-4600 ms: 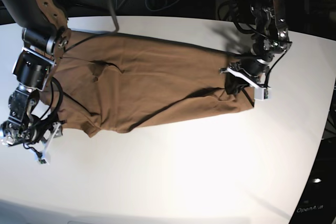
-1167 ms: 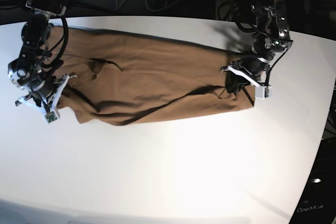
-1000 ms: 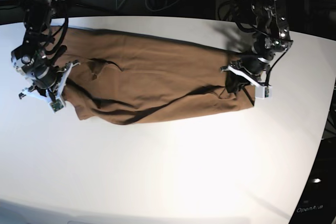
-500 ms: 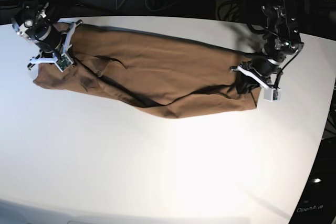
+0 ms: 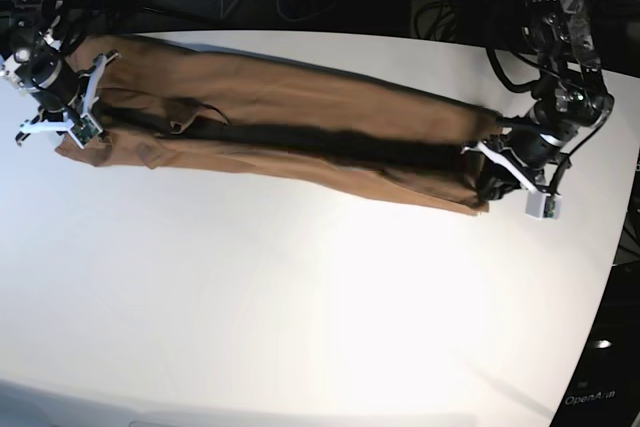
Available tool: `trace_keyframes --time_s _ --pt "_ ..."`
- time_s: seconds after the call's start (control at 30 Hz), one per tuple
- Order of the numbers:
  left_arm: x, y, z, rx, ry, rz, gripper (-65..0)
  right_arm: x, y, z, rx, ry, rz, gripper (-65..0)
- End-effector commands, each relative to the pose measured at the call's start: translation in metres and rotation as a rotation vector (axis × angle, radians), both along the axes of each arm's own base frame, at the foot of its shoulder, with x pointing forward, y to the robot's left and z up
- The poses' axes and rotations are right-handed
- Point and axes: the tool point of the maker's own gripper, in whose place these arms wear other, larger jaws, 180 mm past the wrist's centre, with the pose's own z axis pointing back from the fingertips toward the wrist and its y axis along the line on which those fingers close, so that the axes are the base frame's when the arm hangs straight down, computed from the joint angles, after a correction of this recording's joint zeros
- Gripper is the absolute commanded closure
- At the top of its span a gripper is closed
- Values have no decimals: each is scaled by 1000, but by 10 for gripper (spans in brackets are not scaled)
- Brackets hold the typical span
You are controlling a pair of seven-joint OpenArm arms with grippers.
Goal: Fold the T-shirt properly
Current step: 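Grasp the hem end with the right gripper and pull away from left, then hold both ends and stretch the shirt into a long strip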
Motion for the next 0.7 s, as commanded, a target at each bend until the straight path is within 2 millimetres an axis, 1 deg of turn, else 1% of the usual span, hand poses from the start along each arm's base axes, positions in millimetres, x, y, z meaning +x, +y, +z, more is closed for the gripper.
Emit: trace_keyframes --time_s 0.0,0.1,0.17,0.23,0.3,0.47,0.6,0.67 --pt "8 3 14 3 -51 -3 -32 5 -4 9 -10 -30 4 -10" --pt "6 7 12 12 -44 1 -32 1 -4 7 -11 -19 7 -10" --pt "5 20 13 28 -44 20 -32 2 -2 9 -2 -33 15 -10" --pt "5 24 14 30 -45 29 -32 -3 -10 10 -6 -35 -3 -10" --pt "5 24 14 33 -45 29 -32 -5 -13 12 -5 -45 -13 -10" --pt "5 24 13 33 -43 26 -32 -6 -15 12 -13 -42 -12 -10" --pt "4 20 12 26 -41 23 -32 -14 -16 10 -46 -22 -2 -10" --pt "4 20 12 26 -40 23 -32 -17 -13 7 -63 -17 -5 -10"
